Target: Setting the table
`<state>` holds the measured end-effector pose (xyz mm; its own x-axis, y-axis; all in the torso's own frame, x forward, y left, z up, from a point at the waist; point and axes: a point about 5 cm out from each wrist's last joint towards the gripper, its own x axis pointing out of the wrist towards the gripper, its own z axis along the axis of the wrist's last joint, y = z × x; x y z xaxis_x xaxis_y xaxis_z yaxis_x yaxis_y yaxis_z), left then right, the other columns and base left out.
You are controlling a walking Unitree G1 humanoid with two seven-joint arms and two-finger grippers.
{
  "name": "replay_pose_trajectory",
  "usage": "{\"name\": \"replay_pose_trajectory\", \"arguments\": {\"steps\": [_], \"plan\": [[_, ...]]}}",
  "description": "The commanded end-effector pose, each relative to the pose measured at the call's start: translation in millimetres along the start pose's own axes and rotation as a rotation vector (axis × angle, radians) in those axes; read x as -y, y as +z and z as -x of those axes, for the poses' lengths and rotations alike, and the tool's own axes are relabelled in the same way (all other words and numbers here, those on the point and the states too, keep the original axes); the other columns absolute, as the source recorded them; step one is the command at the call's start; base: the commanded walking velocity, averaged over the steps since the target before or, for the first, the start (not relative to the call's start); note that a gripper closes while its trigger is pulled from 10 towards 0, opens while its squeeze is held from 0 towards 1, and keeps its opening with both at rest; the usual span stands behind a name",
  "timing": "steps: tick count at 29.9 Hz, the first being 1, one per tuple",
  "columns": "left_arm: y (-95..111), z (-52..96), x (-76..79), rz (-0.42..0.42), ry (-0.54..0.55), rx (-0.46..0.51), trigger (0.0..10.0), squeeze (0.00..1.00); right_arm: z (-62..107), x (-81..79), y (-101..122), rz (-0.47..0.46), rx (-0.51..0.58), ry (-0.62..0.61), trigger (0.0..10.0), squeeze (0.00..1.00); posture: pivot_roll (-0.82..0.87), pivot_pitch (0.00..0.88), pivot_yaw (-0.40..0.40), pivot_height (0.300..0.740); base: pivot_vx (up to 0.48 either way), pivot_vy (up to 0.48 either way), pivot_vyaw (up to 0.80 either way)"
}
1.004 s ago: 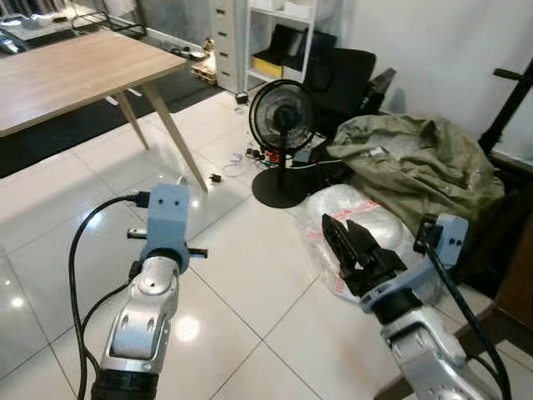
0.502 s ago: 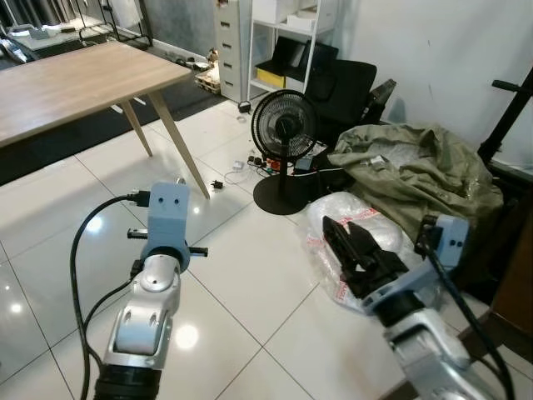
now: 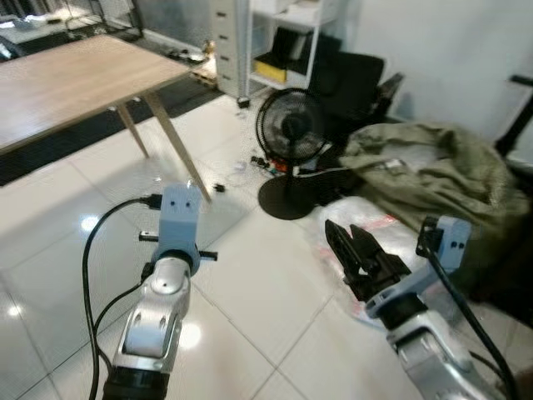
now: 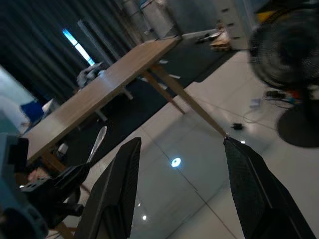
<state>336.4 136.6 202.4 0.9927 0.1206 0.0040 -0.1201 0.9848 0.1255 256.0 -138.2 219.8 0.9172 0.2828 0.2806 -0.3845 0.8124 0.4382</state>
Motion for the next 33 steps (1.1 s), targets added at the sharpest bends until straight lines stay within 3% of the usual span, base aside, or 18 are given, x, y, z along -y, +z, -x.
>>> {"name": "replay_pose_trajectory", "arguments": {"steps": [1,25,33], "plan": [[-8.4,0.3,-9.9,-0.013,0.037,-0.03,10.0,0.0,0.3,-1.3,-3.9,-0.021,-0.011,-0.006,10.0,0.0,-0.05,0.165,0.091,0.74,0.48,0.0,0.0],[-5.1,-1.0,-9.5,-0.035,0.03,-0.008,10.0,0.0,-0.7,-2.7,-2.3,-0.022,0.004,0.007,10.0,0.0,-0.05,0.153,0.098,0.74,0.48,0.0,0.0],[5.9,-5.9,-18.0,-0.078,0.034,0.059,10.0,0.0,-10.3,-2.4,9.9,-0.02,0.088,-0.023,10.0,0.0,-0.04,0.149,0.1,0.74,0.48,0.0,0.0]]}}
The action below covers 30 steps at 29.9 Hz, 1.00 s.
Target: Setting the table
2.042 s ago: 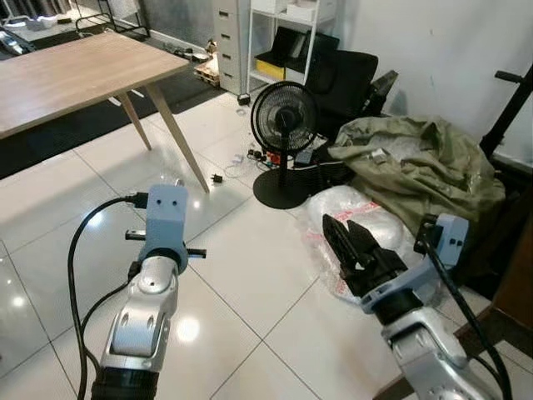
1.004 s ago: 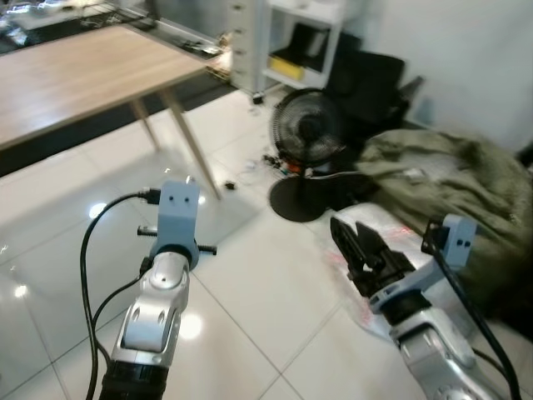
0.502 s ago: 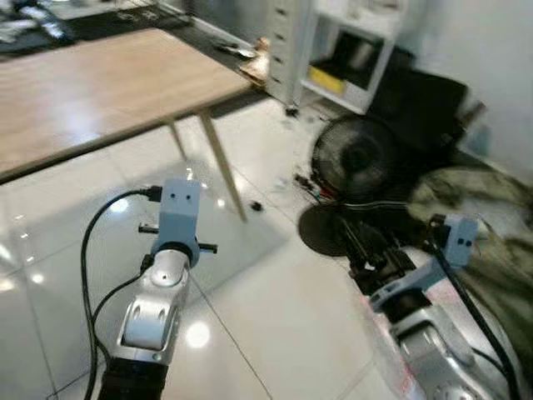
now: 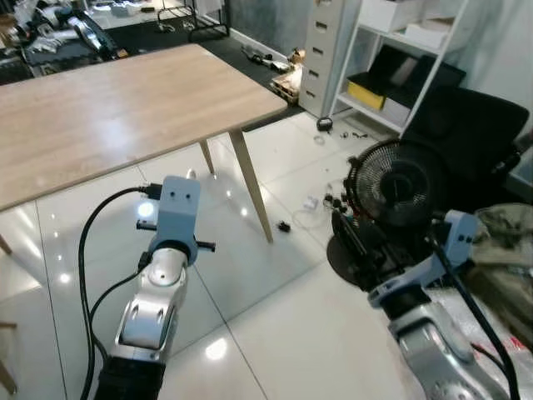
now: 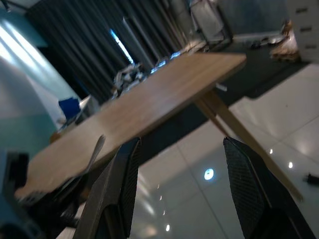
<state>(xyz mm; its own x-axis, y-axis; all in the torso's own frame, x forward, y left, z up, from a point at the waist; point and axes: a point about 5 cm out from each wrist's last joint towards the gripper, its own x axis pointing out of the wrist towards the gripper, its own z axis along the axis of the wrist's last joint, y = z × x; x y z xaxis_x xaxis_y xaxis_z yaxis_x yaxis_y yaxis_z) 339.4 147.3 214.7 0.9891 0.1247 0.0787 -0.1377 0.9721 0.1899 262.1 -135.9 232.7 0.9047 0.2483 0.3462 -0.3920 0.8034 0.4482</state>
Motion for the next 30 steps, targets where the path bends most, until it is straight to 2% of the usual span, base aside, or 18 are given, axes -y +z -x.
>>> {"name": "replay_pose_trajectory", "arguments": {"steps": [1,6,10,30], "plan": [[-3.5,-2.7,-7.1,-0.015,0.017,-0.006,10.0,0.0,-3.1,4.7,2.7,-0.001,0.03,-0.048,10.0,0.0,-0.04,0.149,0.1,0.74,0.48,0.0,0.0],[4.0,-6.3,-8.8,-0.022,0.012,0.026,10.0,0.0,-8.1,6.1,4.7,0.022,0.046,-0.064,10.0,0.0,-0.03,0.15,0.101,0.74,0.48,0.0,0.0],[9.3,-7.2,-9.7,-0.048,0.006,0.056,10.0,0.0,-8.9,0.5,0.9,0.044,0.033,-0.045,10.0,0.0,-0.03,0.159,0.105,0.74,0.48,0.0,0.0],[8.3,-8.8,-8.5,-0.053,0.002,0.062,10.0,0.0,-8.4,-1.1,-3.7,0.046,0.024,-0.048,10.0,0.0,-0.03,0.162,0.101,0.74,0.48,0.0,0.0]]}}
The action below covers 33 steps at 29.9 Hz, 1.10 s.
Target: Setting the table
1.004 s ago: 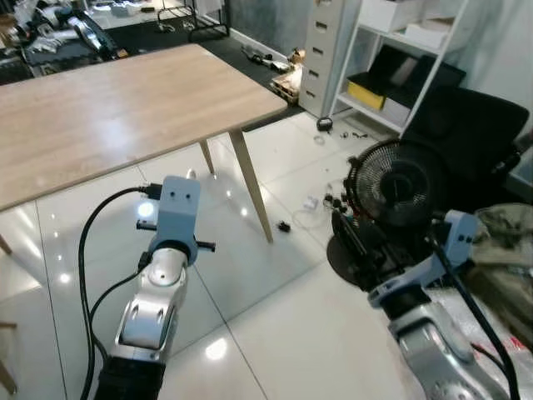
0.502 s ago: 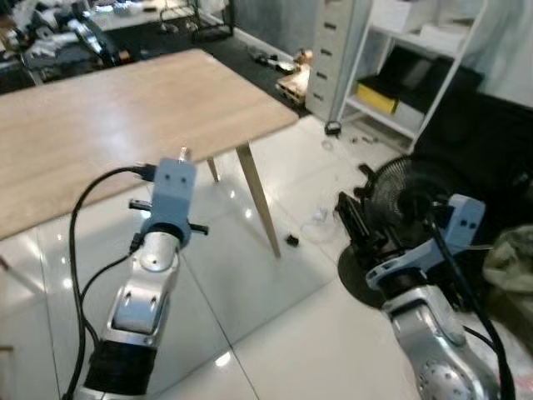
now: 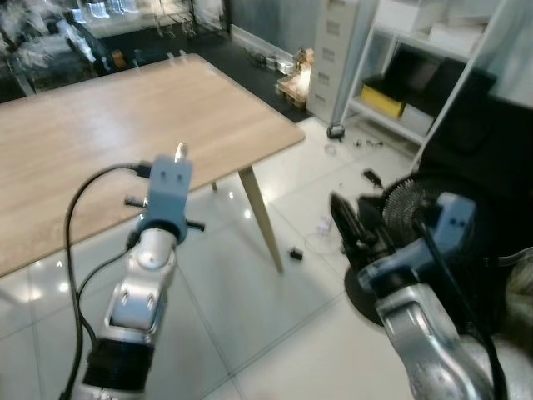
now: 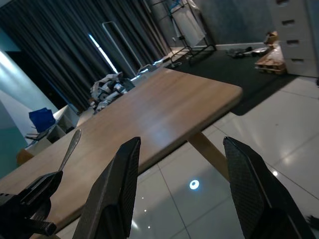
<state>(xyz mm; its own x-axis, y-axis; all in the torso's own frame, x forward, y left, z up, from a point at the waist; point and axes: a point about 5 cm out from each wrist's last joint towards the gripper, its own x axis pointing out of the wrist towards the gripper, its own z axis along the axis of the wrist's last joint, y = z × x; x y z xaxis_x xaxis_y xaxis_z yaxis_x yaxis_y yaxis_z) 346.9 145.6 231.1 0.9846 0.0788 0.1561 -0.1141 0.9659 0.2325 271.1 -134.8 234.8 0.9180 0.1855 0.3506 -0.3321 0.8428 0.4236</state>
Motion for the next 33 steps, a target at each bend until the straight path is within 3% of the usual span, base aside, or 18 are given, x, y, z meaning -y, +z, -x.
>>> {"name": "replay_pose_trajectory", "arguments": {"steps": [1,33], "plan": [[-8.5,0.7,-8.1,-0.012,0.03,-0.025,10.0,0.0,0.9,-2.7,-3.0,-0.005,-0.01,0.004,10.0,0.0,-0.03,0.162,0.098,0.74,0.48,0.0,0.0],[-12.6,-1.1,-7.4,-0.007,0.015,-0.035,10.0,0.0,0.8,-0.3,-3.5,0.021,-0.017,0.006,10.0,0.0,-0.03,0.161,0.098,0.74,0.48,0.0,0.0]]}}
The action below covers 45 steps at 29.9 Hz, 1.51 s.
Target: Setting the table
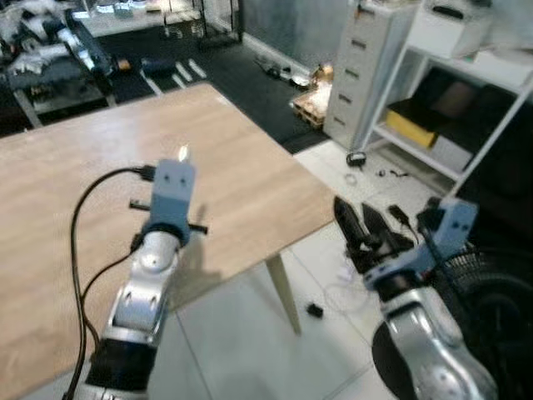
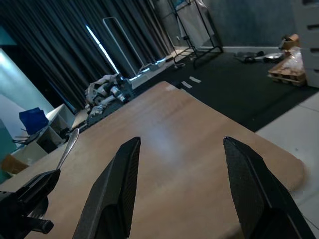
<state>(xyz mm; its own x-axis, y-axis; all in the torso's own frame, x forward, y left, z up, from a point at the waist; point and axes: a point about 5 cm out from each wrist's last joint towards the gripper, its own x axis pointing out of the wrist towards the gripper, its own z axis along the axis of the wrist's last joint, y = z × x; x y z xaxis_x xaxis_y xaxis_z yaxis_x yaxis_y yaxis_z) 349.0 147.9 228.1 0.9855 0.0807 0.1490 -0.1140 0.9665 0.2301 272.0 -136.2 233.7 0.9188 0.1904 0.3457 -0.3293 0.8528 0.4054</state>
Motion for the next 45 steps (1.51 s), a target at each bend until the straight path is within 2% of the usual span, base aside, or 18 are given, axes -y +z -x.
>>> {"name": "replay_pose_trajectory", "arguments": {"steps": [1,2,3,6,8,10,12,13,15,17,20,27,28,29,30,31,32,45], "plan": [[-8.8,0.6,-6.2,-0.01,0.015,-0.027,10.0,0.0,1.0,-2.2,-3.1,0.0,-0.01,0.004,10.0,0.0,-0.03,0.161,0.098,0.74,0.48,0.0,0.0],[-10.3,0.6,-3.0,-0.01,-0.028,-0.026,10.0,0.0,1.3,3.9,-5.1,0.073,-0.027,-0.034,10.0,0.0,-0.03,0.159,0.099,0.74,0.394,0.0,0.0],[-10.3,0.6,-3.0,-0.01,-0.028,-0.026,10.0,0.0,1.3,3.9,-5.1,0.073,-0.027,-0.034,10.0,0.0,-0.03,0.159,0.099,0.74,0.394,0.0,0.0],[-11.7,1.2,3.5,0.01,-0.109,-0.033,10.0,0.0,0.5,15.6,-9.0,0.178,-0.056,-0.12,10.0,0.0,-0.03,0.155,0.099,0.74,0.178,0.0,0.0],[-11.7,1.2,3.5,0.01,-0.109,-0.033,10.0,0.0,0.5,15.6,-9.0,0.178,-0.056,-0.12,10.0,0.0,-0.03,0.155,0.099,0.74,0.0,0.0,0.0],[-10.5,4.9,9.1,0.06,-0.231,-0.028,10.0,0.0,-0.5,27.5,-9.9,0.29,-0.059,-0.195,10.0,0.0,-0.03,0.155,0.099,0.74,0.0,0.0,0.0],[-10.5,4.9,9.1,0.06,-0.231,-0.028,10.0,0.0,-0.5,27.5,-9.9,0.29,-0.059,-0.195,10.0,0.0,-0.03,0.155,0.099,0.74,0.0,0.0,0.0],[-11.1,5.5,9.0,0.123,-0.33,-0.048,10.0,0.0,-2.4,31.9,-10.8,0.319,-0.049,-0.202,10.0,0.0,-0.03,0.157,0.1,0.74,0.0,0.0,0.0],[-11.7,4.0,8.4,0.16,-0.4,-0.068,10.0,0.0,-5.3,30.5,-11.7,0.315,-0.041,-0.175,10.0,0.0,-0.03,0.16,0.1,0.74,0.0,0.0,0.0],[-11.7,4.0,8.4,0.16,-0.4,-0.068,10.0,0.0,-5.3,30.5,-11.7,0.315,-0.041,-0.175,10.0,0.0,-0.03,0.16,0.1,0.74,0.0,0.0,0.0],[-11.8,-0.5,9.7,0.182,-0.509,-0.097,10.0,0.0,-15.6,24.8,-12.1,0.355,-0.03,-0.134,10.0,0.0,-0.03,0.183,0.114,0.74,0.0,0.0,0.0],[-11.3,-5.0,12.2,0.138,-0.616,-0.098,10.0,0.0,-27.5,19.4,-8.1,0.388,0.0,-0.122,10.0,0.0,-0.03,0.205,0.123,0.74,0.0,0.0,0.0],[-12.7,-4.3,17.7,0.128,-0.67,-0.105,10.0,0.33,-29.4,18.2,-7.9,0.387,0.007,-0.118,10.0,0.0,-0.03,0.222,0.12,0.74,0.0,0.0,0.0],[-13.8,-4.2,20.0,0.122,-0.687,-0.112,10.0,0.5,-29.9,17.3,-8.4,0.385,0.007,-0.114,10.0,0.0,-0.03,0.23,0.118,0.74,0.0,0.0,0.0],[-13.8,-4.2,20.0,0.122,-0.687,-0.112,10.0,0.5,-29.9,17.3,-8.4,0.385,0.007,-0.114,10.0,0.0,-0.03,0.23,0.118,0.74,0.0,0.0,0.0],[-16.2,-4.4,24.3,0.109,-0.724,-0.123,10.0,0.7,-30.8,16.0,-11.2,0.385,0.0,-0.103,10.0,0.0,-0.03,0.237,0.116,0.74,0.0,0.0,0.0],[-17.2,-4.9,26.7,0.097,-0.739,-0.126,10.0,1.0,-30.9,15.7,-13.1,0.387,-0.008,-0.102,10.0,0.0,-0.04,0.244,0.113,0.74,0.0,0.0,0.0],[-18.7,-6.5,33.4,0.039,-0.796,-0.118,10.0,1.0,-30.7,17.4,-19.2,0.386,-0.024,-0.115,10.0,0.0,-0.04,0.254,0.11,0.74,0.0,0.0,0.0]]}}
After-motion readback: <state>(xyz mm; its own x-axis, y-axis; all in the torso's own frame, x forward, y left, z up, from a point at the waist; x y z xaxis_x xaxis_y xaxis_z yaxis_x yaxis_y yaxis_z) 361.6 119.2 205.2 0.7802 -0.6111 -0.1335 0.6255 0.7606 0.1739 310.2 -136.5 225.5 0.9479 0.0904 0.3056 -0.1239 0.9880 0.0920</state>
